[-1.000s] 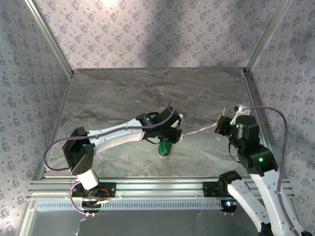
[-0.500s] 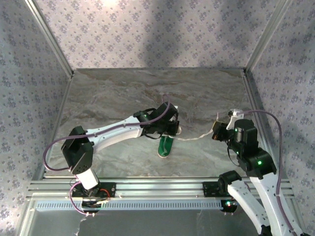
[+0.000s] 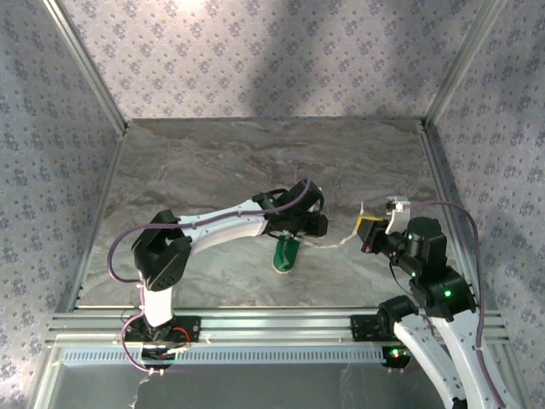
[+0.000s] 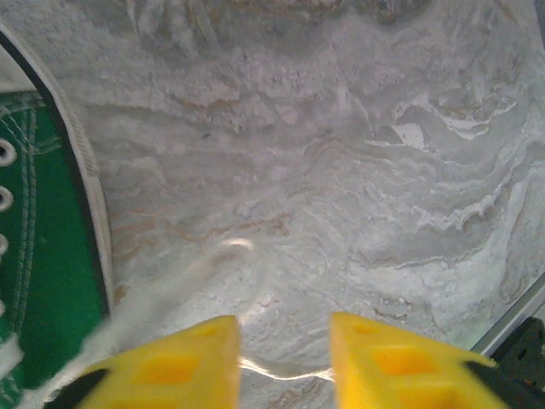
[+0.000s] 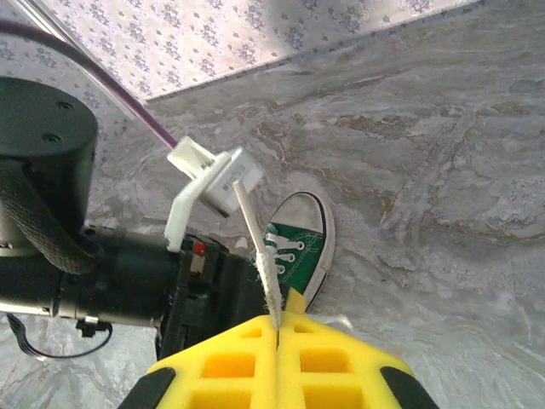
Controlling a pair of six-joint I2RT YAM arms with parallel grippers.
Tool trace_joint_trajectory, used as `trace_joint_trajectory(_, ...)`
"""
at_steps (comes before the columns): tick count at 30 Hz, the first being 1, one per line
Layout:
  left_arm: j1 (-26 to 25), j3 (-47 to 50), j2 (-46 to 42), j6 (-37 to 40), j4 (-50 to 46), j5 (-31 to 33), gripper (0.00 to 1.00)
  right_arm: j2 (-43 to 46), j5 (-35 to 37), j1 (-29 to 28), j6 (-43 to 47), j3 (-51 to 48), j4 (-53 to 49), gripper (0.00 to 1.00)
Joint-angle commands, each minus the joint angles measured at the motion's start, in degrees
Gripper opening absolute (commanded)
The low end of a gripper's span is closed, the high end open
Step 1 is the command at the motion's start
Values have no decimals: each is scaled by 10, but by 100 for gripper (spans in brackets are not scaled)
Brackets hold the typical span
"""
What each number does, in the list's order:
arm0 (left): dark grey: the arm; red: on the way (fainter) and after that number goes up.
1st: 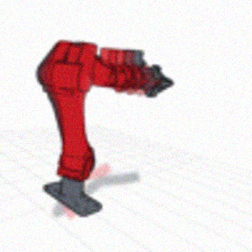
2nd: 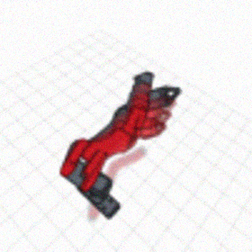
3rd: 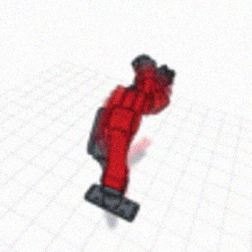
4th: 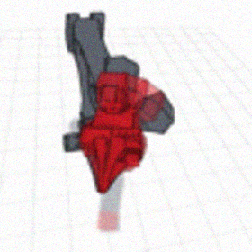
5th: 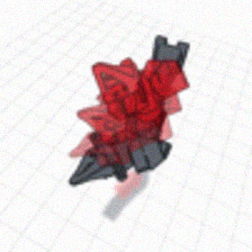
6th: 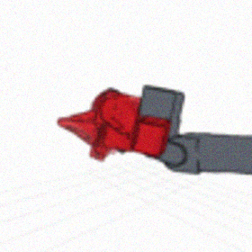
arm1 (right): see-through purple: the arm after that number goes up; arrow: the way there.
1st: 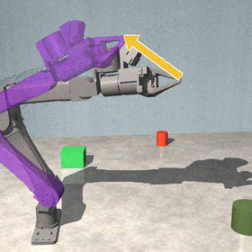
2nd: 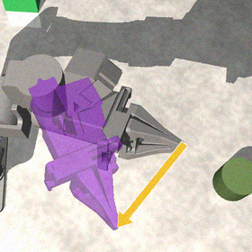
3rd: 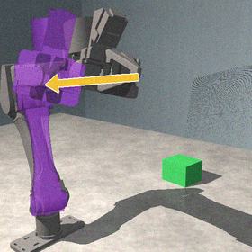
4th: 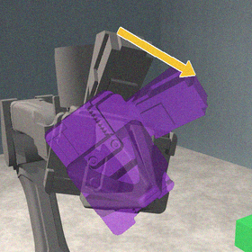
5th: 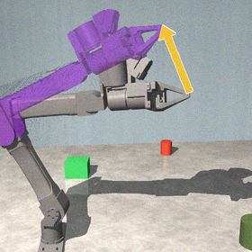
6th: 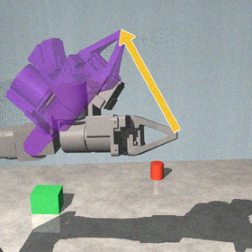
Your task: Tie the shoes
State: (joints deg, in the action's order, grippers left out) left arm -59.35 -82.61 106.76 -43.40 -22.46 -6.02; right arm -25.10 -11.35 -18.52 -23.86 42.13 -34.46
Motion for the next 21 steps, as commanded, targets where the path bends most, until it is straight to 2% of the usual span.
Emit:
trace_joint_trajectory(1,-4,-8,-4,-4,10,-10,44,6,-11,-4,13,-2,14,0)
trace_joint_trajectory(4,-5,-3,-14,1,13,-2,50,7,-11,-5,14,-3,15,0)
trace_joint_trajectory(7,-4,16,-44,12,23,16,50,7,-11,-5,14,-1,14,0)
trace_joint_trajectory(12,-1,78,-125,35,13,91,49,-7,-3,-6,16,5,3,0)
trace_joint_trajectory(16,33,155,-198,13,-5,133,48,-54,-28,-13,24,18,3,0)
trace_joint_trajectory(19,74,216,-242,-24,-7,125,52,-104,-45,-35,35,17,-6,0)
trace_joint_trajectory(21,96,244,-257,-42,-2,101,58,-139,-24,-62,51,12,-2,0)
